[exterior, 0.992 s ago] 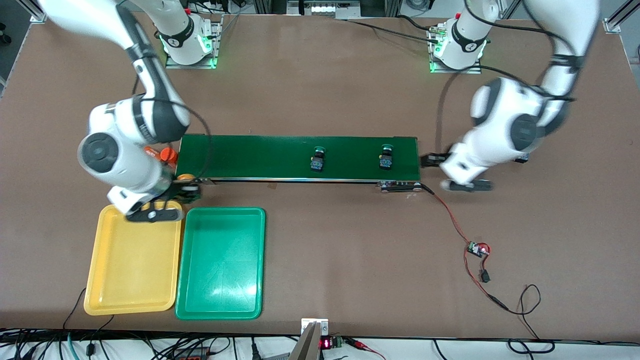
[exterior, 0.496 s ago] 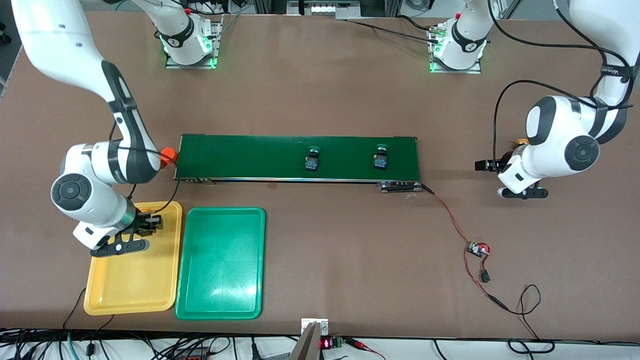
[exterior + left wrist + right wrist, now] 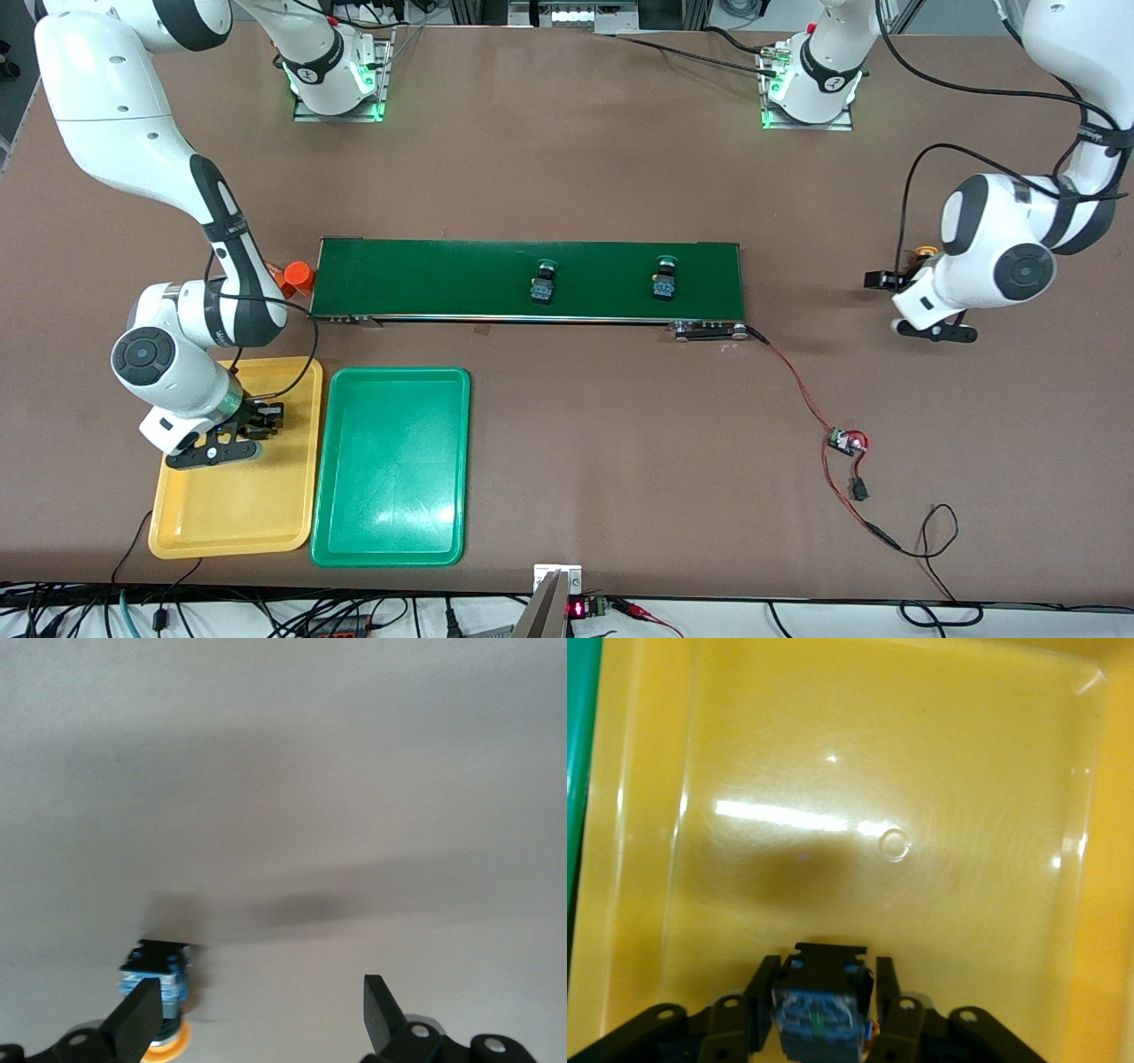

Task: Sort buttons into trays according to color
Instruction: 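Lower the button into the yellow tray and open the right gripper, then grasp another belt button with the right gripper while the left gripper places one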

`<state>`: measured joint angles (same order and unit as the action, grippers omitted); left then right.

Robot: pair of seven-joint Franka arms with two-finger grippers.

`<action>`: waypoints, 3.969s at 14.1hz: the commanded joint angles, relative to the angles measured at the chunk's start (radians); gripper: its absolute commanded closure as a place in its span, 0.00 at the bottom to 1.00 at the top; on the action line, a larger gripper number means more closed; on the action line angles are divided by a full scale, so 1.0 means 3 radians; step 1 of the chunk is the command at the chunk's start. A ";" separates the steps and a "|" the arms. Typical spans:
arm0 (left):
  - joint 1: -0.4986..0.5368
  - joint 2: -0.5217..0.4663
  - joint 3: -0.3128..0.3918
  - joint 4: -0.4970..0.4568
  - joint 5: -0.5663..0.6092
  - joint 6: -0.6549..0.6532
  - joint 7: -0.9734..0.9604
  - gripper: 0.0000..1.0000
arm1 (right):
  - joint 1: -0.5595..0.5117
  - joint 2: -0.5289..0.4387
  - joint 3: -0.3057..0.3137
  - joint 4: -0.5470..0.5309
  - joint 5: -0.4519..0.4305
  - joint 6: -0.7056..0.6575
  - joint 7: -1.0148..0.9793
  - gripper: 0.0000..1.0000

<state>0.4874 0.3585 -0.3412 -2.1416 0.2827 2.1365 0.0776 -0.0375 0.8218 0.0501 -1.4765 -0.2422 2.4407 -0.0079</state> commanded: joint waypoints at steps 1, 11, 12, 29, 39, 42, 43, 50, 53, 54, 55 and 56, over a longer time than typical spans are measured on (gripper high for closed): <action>0.0226 0.0068 -0.0049 -0.0045 0.0080 0.0184 0.0298 0.00 | -0.0044 -0.0014 0.0022 0.0074 -0.0011 -0.0011 -0.0009 0.00; 0.0441 0.0140 -0.0044 -0.0148 0.0392 0.0451 0.0728 0.00 | 0.0140 -0.0565 0.0058 0.0080 0.0143 -0.0970 -0.0004 0.00; 0.0446 0.0135 -0.0044 -0.0163 0.0392 0.0451 0.0728 0.00 | 0.0191 -0.0642 0.0058 0.0100 0.0173 -0.1144 -0.0004 0.00; 0.0692 0.0109 -0.0054 -0.0363 0.0392 0.0477 0.0994 0.80 | 0.1065 -0.1154 0.0058 0.0070 0.0884 -0.2276 0.1119 0.00; -0.0043 -0.0075 -0.0330 0.0291 -0.0272 0.0364 0.1209 1.00 | 0.1219 -0.1134 0.0058 -0.0151 0.1155 -0.1995 0.1259 0.00; -0.0468 -0.0182 -0.0335 0.0318 -0.0450 0.0334 0.0791 1.00 | 0.1260 -0.1119 0.0048 -0.0145 0.1089 -0.1995 0.1248 0.00; -0.0636 -0.0208 -0.0330 0.0323 -0.0583 0.0273 0.0688 1.00 | 0.1265 -0.1113 0.0048 -0.0145 0.1084 -0.1984 0.1253 0.00; -0.1409 -0.0172 -0.0325 0.0333 -0.1198 0.0252 -0.0446 1.00 | 0.1403 -0.1011 0.0048 -0.0150 0.1078 -0.1749 0.1545 0.00; -0.1451 -0.0183 -0.0361 0.0287 -0.1208 0.0084 -0.0662 1.00 | 0.1429 -0.0986 0.0048 -0.0176 0.1079 -0.1739 0.1693 0.00; -0.1466 -0.0178 -0.0371 0.0287 -0.1208 0.0053 -0.0703 1.00 | 0.1429 -0.0986 0.0048 -0.0282 0.1089 -0.1678 0.1698 0.00; -0.1512 -0.0167 -0.0371 0.0282 -0.1208 0.0052 -0.0739 1.00 | 0.1378 -0.1021 0.0048 -0.0491 0.1114 -0.1500 0.1698 0.00; -0.1522 -0.0142 -0.0371 0.0287 -0.1208 0.0052 -0.0744 1.00 | 0.1347 -0.1052 0.0053 -0.0685 0.1140 -0.1321 0.1693 0.00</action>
<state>0.0450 0.3143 -0.4539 -2.0536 -0.0565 2.1655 -0.1295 0.3802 0.5360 0.0700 -1.5615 0.0833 1.9509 0.4889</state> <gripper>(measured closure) 0.599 0.000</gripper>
